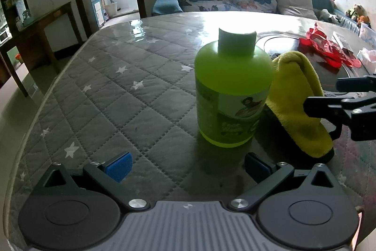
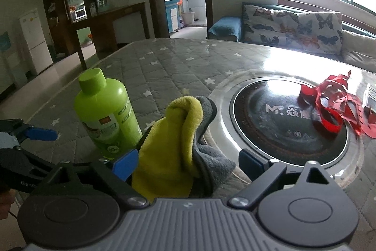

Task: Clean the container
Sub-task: 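Close the right gripper on the yellow-and-grey cloth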

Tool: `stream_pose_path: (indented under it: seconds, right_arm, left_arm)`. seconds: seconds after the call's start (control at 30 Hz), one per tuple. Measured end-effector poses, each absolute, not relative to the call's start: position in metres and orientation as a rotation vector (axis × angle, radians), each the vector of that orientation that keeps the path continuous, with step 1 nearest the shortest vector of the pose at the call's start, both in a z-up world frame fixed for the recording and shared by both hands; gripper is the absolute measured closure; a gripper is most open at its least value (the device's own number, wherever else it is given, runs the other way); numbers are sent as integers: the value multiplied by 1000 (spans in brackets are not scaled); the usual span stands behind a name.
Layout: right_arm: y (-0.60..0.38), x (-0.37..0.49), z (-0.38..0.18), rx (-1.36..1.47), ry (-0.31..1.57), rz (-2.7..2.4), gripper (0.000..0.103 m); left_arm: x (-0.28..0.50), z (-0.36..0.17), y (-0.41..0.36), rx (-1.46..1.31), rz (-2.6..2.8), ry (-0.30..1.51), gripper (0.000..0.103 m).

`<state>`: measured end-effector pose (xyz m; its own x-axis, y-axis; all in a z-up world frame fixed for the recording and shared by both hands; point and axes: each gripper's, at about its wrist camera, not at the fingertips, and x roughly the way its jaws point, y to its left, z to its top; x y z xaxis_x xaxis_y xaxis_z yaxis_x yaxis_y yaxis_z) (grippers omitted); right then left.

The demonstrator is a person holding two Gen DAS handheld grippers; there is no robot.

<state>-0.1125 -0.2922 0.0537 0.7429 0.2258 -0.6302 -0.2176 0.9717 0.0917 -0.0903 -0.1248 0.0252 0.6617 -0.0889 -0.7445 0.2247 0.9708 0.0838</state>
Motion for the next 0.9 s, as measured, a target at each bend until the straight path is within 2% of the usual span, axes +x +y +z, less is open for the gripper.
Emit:
stream_pose_path:
  seconds: [0.9]
  right_arm:
    - [-287,-131,48,-8,756,241,8]
  left_arm:
    - [-94,21,-140,195,-161,868,0]
